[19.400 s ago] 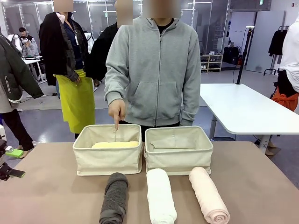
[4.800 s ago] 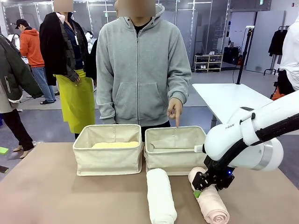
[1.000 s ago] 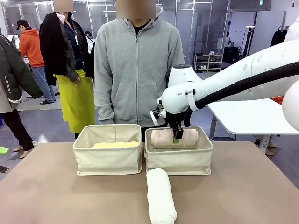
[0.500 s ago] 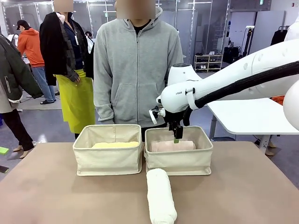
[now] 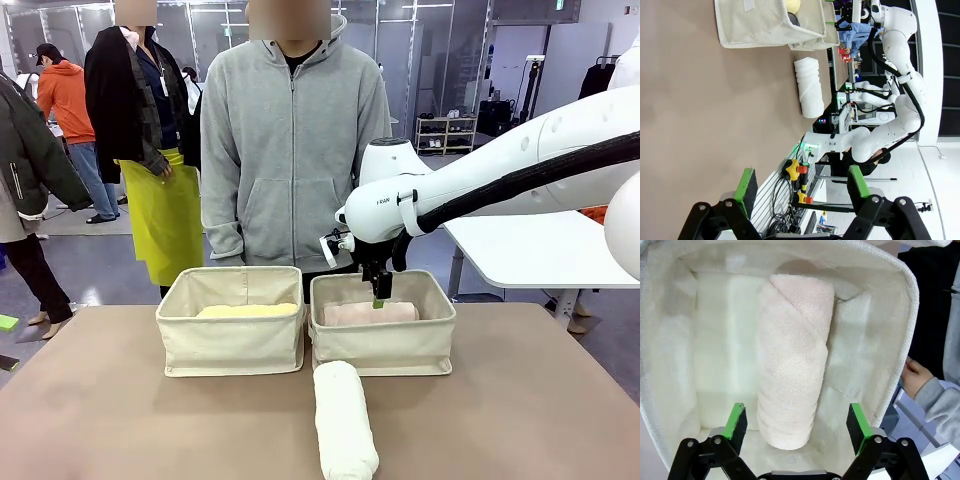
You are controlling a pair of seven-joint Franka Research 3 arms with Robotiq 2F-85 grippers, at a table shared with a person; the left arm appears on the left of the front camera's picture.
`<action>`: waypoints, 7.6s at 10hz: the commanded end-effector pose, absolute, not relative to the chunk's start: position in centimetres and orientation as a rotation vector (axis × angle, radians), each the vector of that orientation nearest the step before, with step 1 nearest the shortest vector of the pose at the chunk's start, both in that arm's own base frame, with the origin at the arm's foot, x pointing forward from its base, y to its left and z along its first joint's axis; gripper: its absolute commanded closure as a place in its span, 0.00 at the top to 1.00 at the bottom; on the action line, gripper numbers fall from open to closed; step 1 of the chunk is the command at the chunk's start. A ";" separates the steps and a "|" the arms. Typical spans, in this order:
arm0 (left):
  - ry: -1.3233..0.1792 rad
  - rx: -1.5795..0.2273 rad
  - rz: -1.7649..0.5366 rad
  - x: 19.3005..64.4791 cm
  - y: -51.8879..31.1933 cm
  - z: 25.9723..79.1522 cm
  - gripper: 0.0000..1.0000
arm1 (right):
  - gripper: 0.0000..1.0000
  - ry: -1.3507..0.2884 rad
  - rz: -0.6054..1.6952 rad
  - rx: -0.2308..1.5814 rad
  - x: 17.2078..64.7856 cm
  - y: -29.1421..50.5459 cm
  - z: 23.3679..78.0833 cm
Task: Divide the towels into two baskets.
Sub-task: Pick up one hotel-folded towel from the bottom of the table and place it in the Fabric basket indicated by the person.
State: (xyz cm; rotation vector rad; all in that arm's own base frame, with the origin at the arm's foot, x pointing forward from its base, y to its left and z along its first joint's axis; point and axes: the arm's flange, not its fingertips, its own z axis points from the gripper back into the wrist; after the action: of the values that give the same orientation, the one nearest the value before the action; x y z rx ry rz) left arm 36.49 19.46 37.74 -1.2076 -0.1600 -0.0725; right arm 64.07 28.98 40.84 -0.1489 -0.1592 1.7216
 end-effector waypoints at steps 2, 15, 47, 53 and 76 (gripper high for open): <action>-0.179 -1.223 -0.071 36.2 19.3 38.0 0.92 | 1.00 -0.160 1.722 -0.151 64.0 29.0 40.9; -0.179 -1.223 -0.071 36.2 19.3 38.0 0.92 | 1.00 -0.282 1.146 0.663 45.3 4.5 48.6; -0.179 -1.223 -0.071 36.2 19.3 38.0 0.92 | 1.00 -0.236 0.124 0.927 30.0 3.7 37.7; -0.179 -1.223 -0.071 36.2 19.3 38.0 0.92 | 1.00 -0.119 0.128 0.723 30.8 17.8 33.9; -0.179 -1.223 -0.071 36.2 19.3 38.0 0.92 | 0.23 -0.169 0.182 0.652 33.7 27.0 32.2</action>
State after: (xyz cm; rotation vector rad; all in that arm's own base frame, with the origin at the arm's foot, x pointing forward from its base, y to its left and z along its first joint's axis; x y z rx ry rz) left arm 36.46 19.45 37.75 -1.2080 -0.1605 -0.0724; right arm 34.25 27.21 31.11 0.6610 -0.1777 0.1568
